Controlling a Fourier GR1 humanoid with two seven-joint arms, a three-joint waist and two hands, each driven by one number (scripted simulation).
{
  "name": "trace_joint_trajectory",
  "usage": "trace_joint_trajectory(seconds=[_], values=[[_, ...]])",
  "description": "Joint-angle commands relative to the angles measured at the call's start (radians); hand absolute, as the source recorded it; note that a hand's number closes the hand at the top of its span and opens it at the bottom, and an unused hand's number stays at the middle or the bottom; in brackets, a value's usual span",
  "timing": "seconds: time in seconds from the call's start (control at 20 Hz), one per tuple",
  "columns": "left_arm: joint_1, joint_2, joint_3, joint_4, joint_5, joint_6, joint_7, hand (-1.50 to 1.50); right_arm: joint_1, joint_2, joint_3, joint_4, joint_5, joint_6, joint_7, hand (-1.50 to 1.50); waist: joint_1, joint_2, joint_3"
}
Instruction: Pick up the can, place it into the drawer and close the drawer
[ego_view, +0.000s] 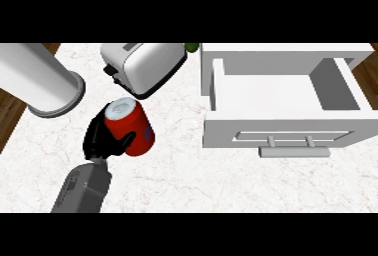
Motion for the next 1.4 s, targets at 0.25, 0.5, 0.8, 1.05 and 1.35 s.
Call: trace_joint_trajectory(seconds=[0.25,0.5,0.8,1.05,1.35], values=[[-0.013,-0.013,-0.087,-0.281,-0.036,0.166,0.175,1.5,0.059,0.003,0.025,-0.054,-0.026,-0.025,0.003,-1.5,-0.002,-0.001,0.0],[-0.131,-0.015,-0.121,-0.353,-0.065,0.27,0.31,1.5,0.022,-0.005,-0.01,-0.024,-0.017,-0.03,0.009,-1.5,-0.004,0.001,0.0],[-0.158,-0.018,-0.23,-0.406,-0.082,0.381,0.339,1.5,0.06,0.003,0.076,-0.084,0.0,-0.077,0.015,-1.5,-0.007,0.001,0.0],[-0.312,-0.018,-0.239,-0.384,-0.129,0.471,0.433,1.5,0.028,0.003,0.015,-0.043,-0.021,-0.03,0.014,-1.5,-0.008,0.001,0.0],[-0.502,-0.018,-0.259,-0.268,-0.094,0.544,0.468,1.5,-0.01,-0.009,0.028,0.0,-0.009,-0.049,0.011,-1.5,-0.013,0.003,0.0]])
